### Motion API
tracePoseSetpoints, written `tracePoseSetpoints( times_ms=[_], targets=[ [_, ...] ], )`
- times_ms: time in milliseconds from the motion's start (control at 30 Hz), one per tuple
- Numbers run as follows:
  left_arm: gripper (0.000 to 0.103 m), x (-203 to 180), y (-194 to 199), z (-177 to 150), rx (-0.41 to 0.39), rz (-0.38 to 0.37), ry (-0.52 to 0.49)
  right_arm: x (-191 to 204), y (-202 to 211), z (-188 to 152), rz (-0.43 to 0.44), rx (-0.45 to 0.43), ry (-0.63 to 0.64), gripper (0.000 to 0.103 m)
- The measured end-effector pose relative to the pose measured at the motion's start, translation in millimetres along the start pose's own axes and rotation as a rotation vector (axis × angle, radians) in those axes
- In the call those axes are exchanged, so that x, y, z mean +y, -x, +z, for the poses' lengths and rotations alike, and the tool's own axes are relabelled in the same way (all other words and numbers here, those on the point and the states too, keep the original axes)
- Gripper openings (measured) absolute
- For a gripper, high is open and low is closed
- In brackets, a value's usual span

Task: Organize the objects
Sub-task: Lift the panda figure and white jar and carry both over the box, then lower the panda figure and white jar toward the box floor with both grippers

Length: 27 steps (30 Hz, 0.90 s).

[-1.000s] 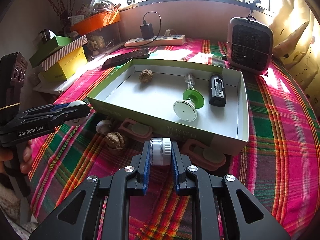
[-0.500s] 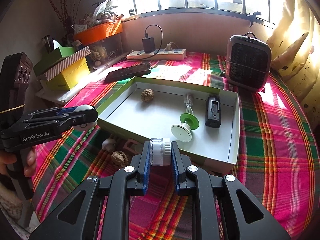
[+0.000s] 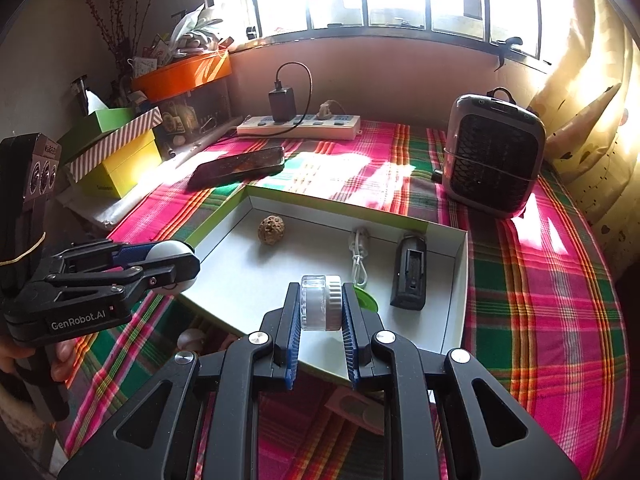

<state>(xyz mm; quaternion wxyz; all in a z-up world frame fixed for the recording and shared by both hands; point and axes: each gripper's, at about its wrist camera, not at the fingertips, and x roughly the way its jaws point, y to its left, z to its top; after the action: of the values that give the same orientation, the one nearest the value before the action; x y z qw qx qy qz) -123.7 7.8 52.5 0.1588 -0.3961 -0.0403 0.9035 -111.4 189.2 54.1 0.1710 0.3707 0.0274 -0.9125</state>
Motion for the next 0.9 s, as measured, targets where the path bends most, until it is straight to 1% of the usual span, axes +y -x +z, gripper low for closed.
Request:
tracePoseSetpoints(
  times_ms=[200,467,700,800,900],
  targets=[
    [0.033,4,-14,9,0.017,-0.007,0.016,-11,-16,16,-0.034,0.004,-0.002,0.020],
    [0.033,5,-31,19,0.027,0.001,0.012,-26,-45,25,-0.065,0.042,-0.020,0.020],
    [0.033,6,-45,24,0.039,0.019,0.007,-33,-65,31,-0.078,0.066,-0.017,0.020],
    [0.033,3,-48,25,0.032,0.037,-0.012,-33,-70,33,-0.079,0.070,-0.015,0.020],
    [0.033,4,-54,26,0.043,0.030,-0.004,-34,-75,33,-0.080,0.079,-0.014,0.020]
  ],
)
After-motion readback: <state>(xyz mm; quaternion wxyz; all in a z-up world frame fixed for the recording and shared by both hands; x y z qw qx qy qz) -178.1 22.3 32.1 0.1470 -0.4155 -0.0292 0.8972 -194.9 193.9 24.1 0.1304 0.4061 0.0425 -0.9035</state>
